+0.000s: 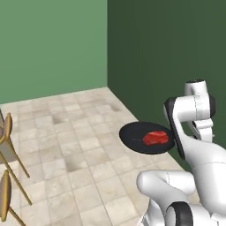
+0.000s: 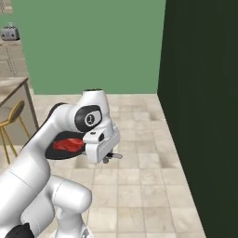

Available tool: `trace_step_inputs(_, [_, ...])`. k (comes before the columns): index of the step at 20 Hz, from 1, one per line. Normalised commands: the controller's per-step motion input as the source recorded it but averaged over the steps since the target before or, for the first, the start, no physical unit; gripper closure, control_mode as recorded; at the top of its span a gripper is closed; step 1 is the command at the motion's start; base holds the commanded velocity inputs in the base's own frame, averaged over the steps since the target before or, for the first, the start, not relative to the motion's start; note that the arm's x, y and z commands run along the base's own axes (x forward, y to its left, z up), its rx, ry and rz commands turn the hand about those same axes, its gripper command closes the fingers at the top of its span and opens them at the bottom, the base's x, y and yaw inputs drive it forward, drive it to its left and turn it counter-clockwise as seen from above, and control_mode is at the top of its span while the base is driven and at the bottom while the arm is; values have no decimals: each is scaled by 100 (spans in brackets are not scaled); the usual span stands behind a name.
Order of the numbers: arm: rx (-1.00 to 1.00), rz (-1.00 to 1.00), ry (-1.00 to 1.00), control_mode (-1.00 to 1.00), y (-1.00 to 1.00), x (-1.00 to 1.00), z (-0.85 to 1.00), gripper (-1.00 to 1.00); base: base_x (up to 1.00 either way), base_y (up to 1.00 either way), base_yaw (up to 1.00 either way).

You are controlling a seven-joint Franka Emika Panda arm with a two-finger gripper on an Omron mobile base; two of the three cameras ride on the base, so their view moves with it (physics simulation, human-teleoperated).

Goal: Pick up the pan with the steak in it and place it on the dining table. Then place the steak on the plate.

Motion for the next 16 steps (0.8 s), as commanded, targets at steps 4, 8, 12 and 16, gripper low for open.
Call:
trace_step_inputs(4, [0,0,0,100,0,0,0,100,100,0,0])
trace_step_inputs(8, [0,0,0,100,0,0,0,100,100,0,0])
trace_step_inputs(12, [0,0,0,100,0,0,0,100,100,0,0])
trace_step_inputs(16, [0,0,0,100,0,0,0,100,100,0,0])
